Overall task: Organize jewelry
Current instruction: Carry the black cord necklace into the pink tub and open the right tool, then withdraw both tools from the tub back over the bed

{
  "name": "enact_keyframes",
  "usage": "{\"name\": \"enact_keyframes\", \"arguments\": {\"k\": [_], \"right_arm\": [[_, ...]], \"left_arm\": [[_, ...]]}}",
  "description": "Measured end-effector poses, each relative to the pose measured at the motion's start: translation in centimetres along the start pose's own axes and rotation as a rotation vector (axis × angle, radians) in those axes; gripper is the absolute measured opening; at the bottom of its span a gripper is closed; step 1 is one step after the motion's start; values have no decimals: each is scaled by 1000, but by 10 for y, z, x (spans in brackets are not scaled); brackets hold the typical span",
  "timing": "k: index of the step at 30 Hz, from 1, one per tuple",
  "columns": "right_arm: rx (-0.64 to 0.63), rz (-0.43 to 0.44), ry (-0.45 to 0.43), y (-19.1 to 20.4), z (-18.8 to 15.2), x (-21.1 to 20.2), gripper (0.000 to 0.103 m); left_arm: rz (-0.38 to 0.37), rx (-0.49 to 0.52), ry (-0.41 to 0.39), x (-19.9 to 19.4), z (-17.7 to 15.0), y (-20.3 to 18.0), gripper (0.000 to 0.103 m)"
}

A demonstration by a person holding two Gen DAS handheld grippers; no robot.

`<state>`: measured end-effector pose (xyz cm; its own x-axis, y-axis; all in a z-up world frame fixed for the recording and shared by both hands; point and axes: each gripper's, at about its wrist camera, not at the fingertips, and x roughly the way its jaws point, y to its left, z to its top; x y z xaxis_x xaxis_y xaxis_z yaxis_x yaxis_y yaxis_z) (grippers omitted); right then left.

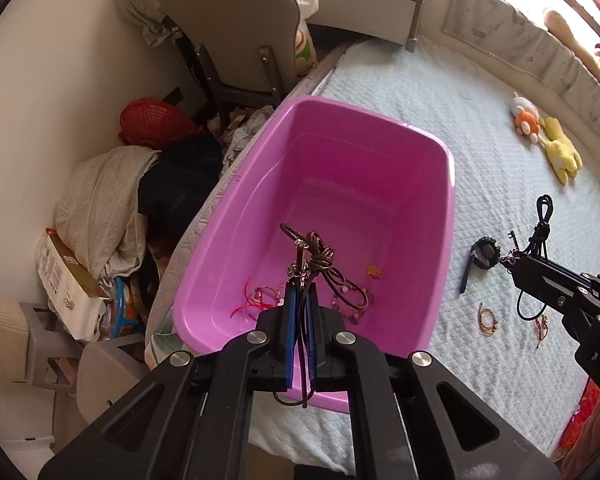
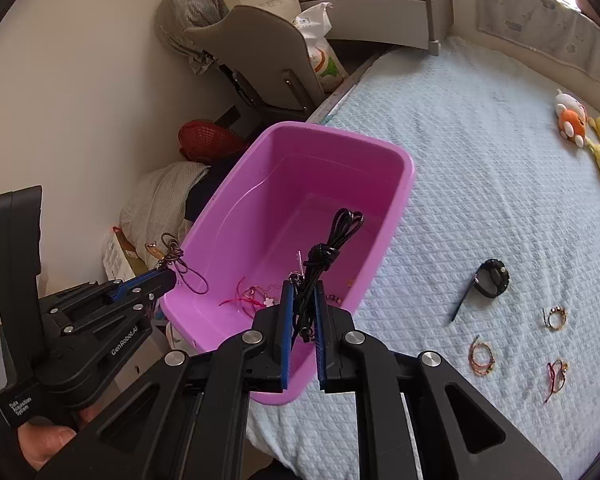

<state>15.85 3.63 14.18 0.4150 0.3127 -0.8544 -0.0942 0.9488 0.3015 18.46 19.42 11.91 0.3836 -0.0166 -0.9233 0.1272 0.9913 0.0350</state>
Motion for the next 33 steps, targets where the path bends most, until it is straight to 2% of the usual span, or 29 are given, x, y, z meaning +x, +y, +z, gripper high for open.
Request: {"name": "enact_keyframes", "arguments": {"k": [5, 14, 16, 17, 18, 19, 26, 33], "right_arm": [[-28, -22, 66, 32, 19, 40, 10], [9, -61, 158, 45, 28, 89, 10], [6, -85, 163, 47, 28, 92, 18], [8, -98, 166, 47, 29, 93, 28], [13, -104, 168, 47, 29, 93, 41], [21, -106, 167, 45, 29, 92, 45], [53, -116, 163, 38, 24, 82, 49], [76, -107, 157, 37, 16, 71, 51]], "left_arm": [[-26, -25, 57, 34, 10, 23, 5], [-25, -17, 98, 62, 20, 43, 8], [-19, -18, 98, 63, 21, 46, 27], [-16, -24, 92, 62, 21, 49, 58], [-19, -34, 79, 59, 21, 52, 84], [-29, -49, 60, 56, 21, 56, 86], [-15, -92, 111, 59, 23, 68, 87], [-11, -84, 101, 49, 16, 68, 87]]}}
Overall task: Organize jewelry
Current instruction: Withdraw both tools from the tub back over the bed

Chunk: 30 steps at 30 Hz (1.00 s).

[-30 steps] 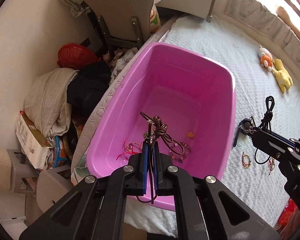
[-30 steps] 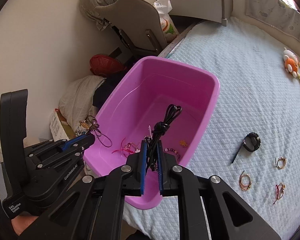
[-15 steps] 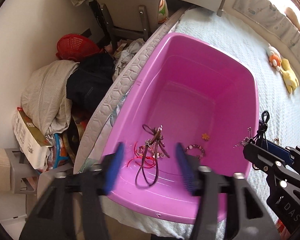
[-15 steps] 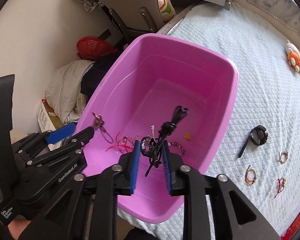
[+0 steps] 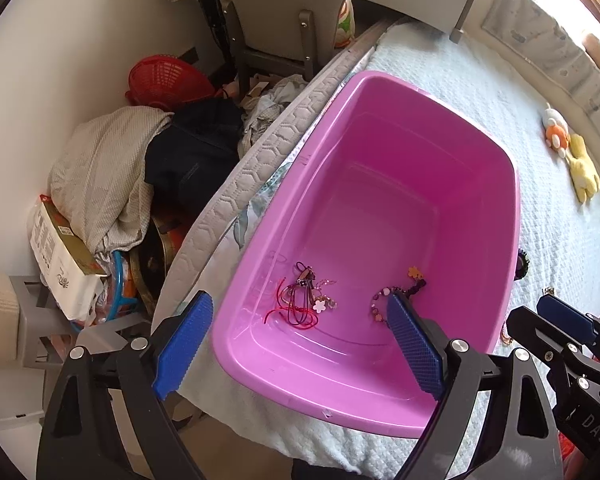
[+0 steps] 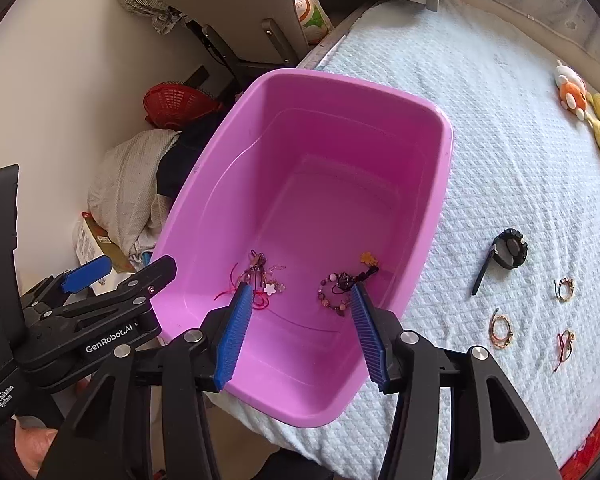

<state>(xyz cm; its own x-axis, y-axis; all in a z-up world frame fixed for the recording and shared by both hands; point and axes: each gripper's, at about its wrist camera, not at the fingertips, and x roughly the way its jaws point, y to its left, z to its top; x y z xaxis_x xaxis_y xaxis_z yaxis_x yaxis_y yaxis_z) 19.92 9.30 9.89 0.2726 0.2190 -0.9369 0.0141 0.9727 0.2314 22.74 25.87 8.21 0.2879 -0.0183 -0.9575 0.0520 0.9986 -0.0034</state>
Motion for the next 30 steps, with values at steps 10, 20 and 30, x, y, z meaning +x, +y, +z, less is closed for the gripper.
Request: {"name": "enact_keyframes", "arguments": {"k": [10, 20, 30], "right_arm": [[28, 15, -14, -4, -10, -12, 51], [52, 33, -44, -8, -19, -24, 51], [94, 29, -68, -38, -37, -42, 53]], "left_arm": [[-7, 22, -16, -17, -7, -5, 88], [-16, 56, -23, -28, -8, -11, 88], [-17, 95, -41, -37, -14, -39, 88]]}}
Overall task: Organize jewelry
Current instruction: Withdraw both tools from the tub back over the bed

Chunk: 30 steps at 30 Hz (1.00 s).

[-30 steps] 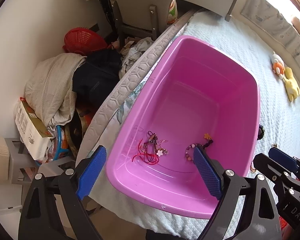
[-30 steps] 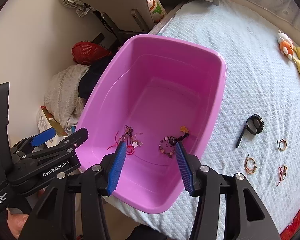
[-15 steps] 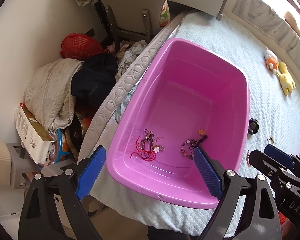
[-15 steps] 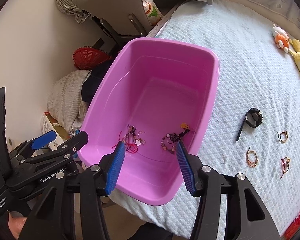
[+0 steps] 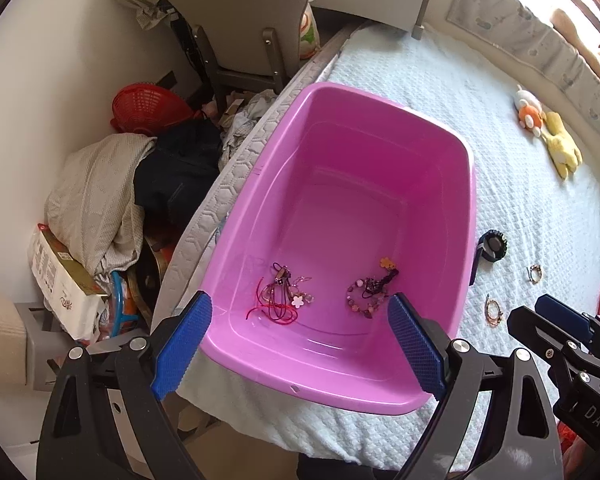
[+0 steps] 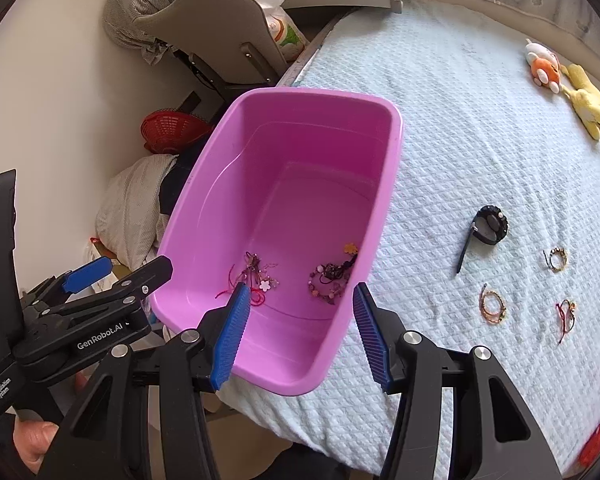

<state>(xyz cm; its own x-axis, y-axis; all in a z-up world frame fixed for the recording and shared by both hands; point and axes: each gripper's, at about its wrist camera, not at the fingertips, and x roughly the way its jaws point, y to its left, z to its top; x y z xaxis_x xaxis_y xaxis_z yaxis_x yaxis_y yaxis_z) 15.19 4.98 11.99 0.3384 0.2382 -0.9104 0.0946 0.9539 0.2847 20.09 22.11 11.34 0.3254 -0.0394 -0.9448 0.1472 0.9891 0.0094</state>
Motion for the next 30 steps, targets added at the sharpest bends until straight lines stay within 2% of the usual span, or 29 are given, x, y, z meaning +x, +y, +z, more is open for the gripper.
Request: {"name": "enact_keyframes", "arguments": {"k": [7, 13, 23, 30], "right_arm": [[42, -13, -31, -49, -20, -27, 53], [96, -11, -57, -106, -46, -55, 53], [194, -4, -78, -217, -113, -95, 53], [235, 1, -67, -298, -158, -107, 53]], "left_arm": [[-18, 29, -21, -13, -9, -49, 88], [-52, 38, -19, -27, -29, -100, 88], [-54, 75, 9, -39, -88, -196, 88], [-47, 77, 33, -41, -128, -256, 88]]}}
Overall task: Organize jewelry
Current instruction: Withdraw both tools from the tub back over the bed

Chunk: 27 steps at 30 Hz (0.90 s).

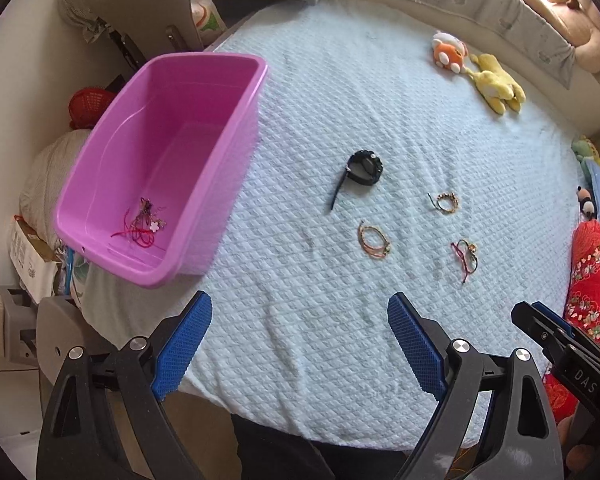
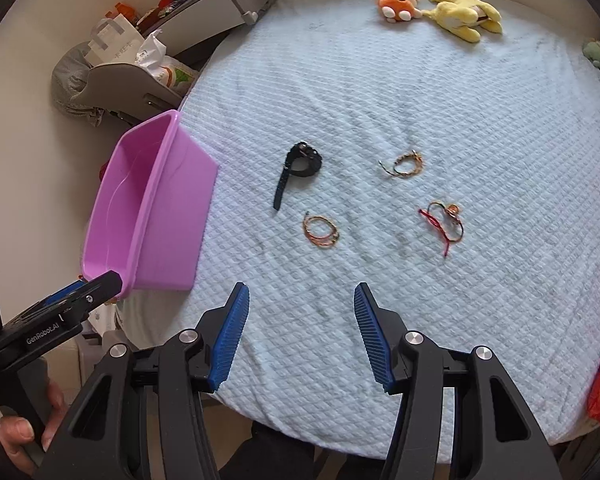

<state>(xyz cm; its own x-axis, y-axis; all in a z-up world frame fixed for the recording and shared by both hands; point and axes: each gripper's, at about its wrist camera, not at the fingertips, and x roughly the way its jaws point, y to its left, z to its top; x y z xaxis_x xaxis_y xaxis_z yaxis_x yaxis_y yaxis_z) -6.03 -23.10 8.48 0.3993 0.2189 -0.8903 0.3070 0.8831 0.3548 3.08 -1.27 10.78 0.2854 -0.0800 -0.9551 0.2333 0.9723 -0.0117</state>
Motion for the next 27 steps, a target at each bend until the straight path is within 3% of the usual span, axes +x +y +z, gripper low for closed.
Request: {"name": "enact_keyframes", "arguments": {"k": [9, 18, 27], "right_arm": [[43, -49, 15, -79, -15, 2, 53], [50, -121, -56, -100, -15, 10, 54], [118, -178, -76, -125, -11, 39, 56]], "left_arm": [[6, 45, -13, 6, -11, -55, 89], [-4, 139, -14, 41, -4, -85, 89], [-11, 147, -4, 100, 9, -95, 89]]}}
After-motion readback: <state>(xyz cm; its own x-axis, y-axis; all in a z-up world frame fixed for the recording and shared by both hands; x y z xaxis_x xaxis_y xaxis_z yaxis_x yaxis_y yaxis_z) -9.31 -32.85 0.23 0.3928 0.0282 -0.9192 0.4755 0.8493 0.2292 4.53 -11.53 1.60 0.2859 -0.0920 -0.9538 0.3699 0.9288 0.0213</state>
